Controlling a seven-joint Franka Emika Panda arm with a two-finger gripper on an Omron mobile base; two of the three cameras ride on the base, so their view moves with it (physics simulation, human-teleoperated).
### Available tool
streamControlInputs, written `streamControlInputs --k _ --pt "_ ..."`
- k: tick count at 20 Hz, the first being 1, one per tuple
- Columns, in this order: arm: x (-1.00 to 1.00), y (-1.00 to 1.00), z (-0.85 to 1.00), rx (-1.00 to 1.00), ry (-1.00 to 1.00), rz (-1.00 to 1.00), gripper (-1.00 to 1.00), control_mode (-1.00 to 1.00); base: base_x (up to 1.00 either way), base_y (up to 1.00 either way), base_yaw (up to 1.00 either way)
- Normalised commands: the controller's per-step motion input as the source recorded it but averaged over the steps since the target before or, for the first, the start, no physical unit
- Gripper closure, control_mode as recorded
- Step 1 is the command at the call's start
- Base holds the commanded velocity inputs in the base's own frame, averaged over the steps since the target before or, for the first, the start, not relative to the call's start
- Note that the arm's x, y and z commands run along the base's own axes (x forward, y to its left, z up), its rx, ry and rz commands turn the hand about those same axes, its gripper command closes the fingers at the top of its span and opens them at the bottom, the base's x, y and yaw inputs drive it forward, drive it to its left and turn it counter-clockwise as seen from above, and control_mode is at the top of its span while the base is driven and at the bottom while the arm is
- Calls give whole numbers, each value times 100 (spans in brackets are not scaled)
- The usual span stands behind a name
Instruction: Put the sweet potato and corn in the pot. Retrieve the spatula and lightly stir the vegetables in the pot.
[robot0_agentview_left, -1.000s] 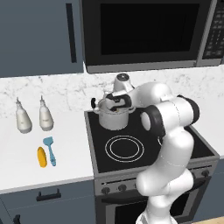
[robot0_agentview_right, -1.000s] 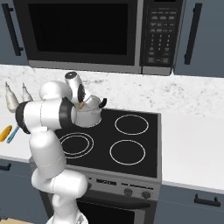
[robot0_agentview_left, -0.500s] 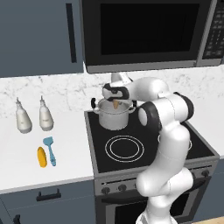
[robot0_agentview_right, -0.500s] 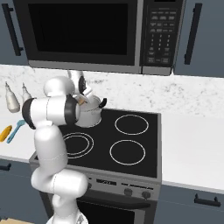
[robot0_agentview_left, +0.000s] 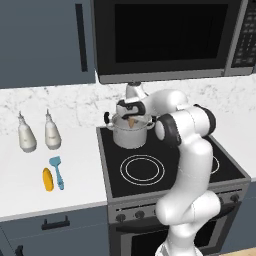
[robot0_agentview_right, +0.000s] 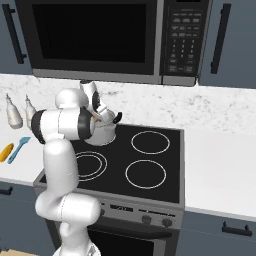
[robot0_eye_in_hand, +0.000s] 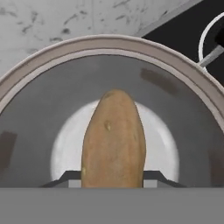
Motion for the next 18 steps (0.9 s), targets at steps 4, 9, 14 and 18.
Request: streamControlInputs --k 4,9,14,18 --pt "15 0 -16 0 0 0 100 -100 0 0 0" --pt "14 0 -25 0 1 0 100 -100 0 0 0" --pt "1 0 -24 0 1 0 100 -100 0 0 0" --pt "0 0 -3 0 0 0 100 -100 0 0 0"
